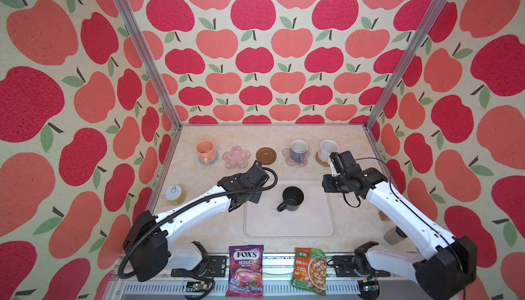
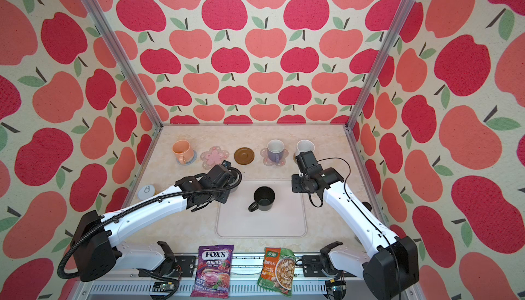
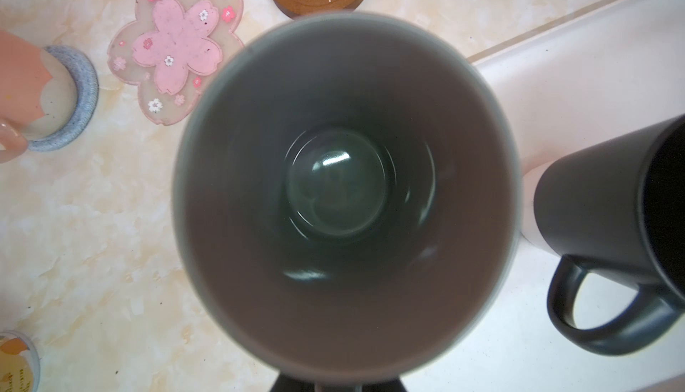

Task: Place cups on coasters
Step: Pick up the cup from the tray.

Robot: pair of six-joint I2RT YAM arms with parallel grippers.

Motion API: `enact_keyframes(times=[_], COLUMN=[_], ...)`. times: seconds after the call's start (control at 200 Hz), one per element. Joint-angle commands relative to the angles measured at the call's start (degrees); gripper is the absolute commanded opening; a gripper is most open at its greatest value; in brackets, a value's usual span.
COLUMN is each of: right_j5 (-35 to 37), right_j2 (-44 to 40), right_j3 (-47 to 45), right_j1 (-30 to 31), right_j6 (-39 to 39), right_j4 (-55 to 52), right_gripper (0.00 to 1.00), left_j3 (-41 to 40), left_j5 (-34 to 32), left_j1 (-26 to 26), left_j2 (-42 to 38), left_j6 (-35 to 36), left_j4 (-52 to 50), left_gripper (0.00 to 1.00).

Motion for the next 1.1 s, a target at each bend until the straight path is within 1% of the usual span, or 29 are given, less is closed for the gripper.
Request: enact_keyframes(times=[0.0, 0.26, 0.455, 0.71, 0.84, 1.091], right_j5=[0.8, 1.3, 1.6, 2.0, 2.3, 2.4], right_j2=[0.0, 0.8, 2.0, 3.1, 3.5, 5.0], right_j3=[0.5, 0.4, 1.2, 2.2, 2.5, 3.7], right_j1=[0.3, 0.2, 0.3, 0.3, 0.3, 0.3], right_j6=[0.3, -0.2, -0.8, -1.4, -1.7, -2.1], right_j4=[-1.0, -0.9, -0.9, -1.2, -1.4, -1.8], right_gripper=[0.48, 0.48, 0.48, 0.48, 0.48, 0.48], left_j3=[1.9, 1.5, 2.6, 7.1, 9.4, 12.9], left_j5=[-1.5, -0.3, 0.6, 2.4, 4.4, 7.1], left_j1=[2.2, 8.2, 12.7, 17.5, 20.3, 23.2], left_j2=[-1.5, -1.0, 0.7, 6.4, 9.4, 14.2], left_j6=[1.3, 3.5, 6.0, 10.1, 10.7, 11.8], left_j4=[3.6, 5.8, 9.5, 12.8, 14.0, 15.1], left_gripper=[0.0, 0.0, 0.0, 0.0, 0.0, 0.0])
